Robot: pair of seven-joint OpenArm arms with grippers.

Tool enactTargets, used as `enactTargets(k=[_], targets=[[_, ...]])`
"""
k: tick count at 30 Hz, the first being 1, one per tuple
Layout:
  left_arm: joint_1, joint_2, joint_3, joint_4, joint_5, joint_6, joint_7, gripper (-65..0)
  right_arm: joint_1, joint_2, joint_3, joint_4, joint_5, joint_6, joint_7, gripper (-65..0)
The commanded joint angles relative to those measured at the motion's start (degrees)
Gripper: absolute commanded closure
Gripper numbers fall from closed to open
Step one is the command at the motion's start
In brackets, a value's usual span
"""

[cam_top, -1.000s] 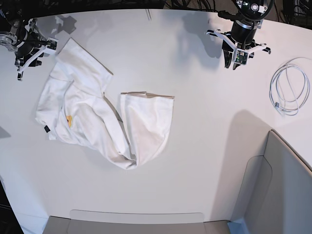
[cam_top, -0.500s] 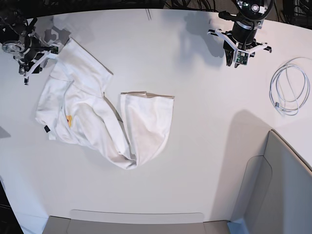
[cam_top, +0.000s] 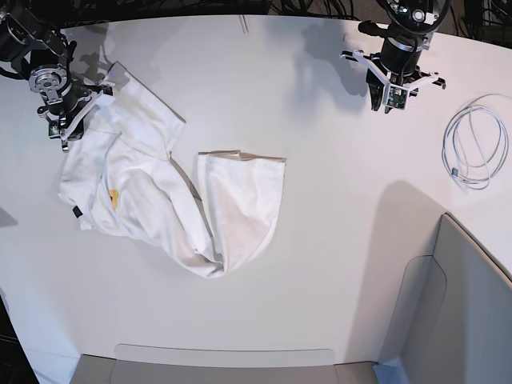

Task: Layout the t-shirt on the table in an organized manner, then fold the t-shirt properly
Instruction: 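Move both grippers down toward the crumpled white t-shirt, then grasp the shirt edge with the right gripper and the bunched fabric with the left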

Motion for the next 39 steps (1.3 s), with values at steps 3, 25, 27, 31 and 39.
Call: enactTargets(k=[3,25,27,31,39], targets=[[0.14,-0.33,-0.20,0.94,-0.23,0.31,-1.31,-12.6,-0.37,-0.59,-0.87,-0.32,3.56,2.72,3.16,-25.8],[-14.98,-4.37,13.17,1.02,0.21,0.04,11.44,-12.8,-5.39,-6.22,1.86,4.86,3.47,12.39,-2.38,0.0],[-18.58,-4.11,17.04,1.02,3.46,-0.04,14.16,-12.8,-5.47,-6.13,1.86,5.48,3.47,12.39,-2.38,0.0],[-24.30,-4.11,29.96,0.94,18.50,-4.00,16.89,-12.9,-5.56,-6.05,1.86,5.57,3.47,12.39,-2.38,0.0],[-37.48,-4.02,48.07,-2.14,31.42,-8.13,23.83,-16.7,-5.12,-6.13,1.86,5.57,3.47,12.39,-2.38,0.0]])
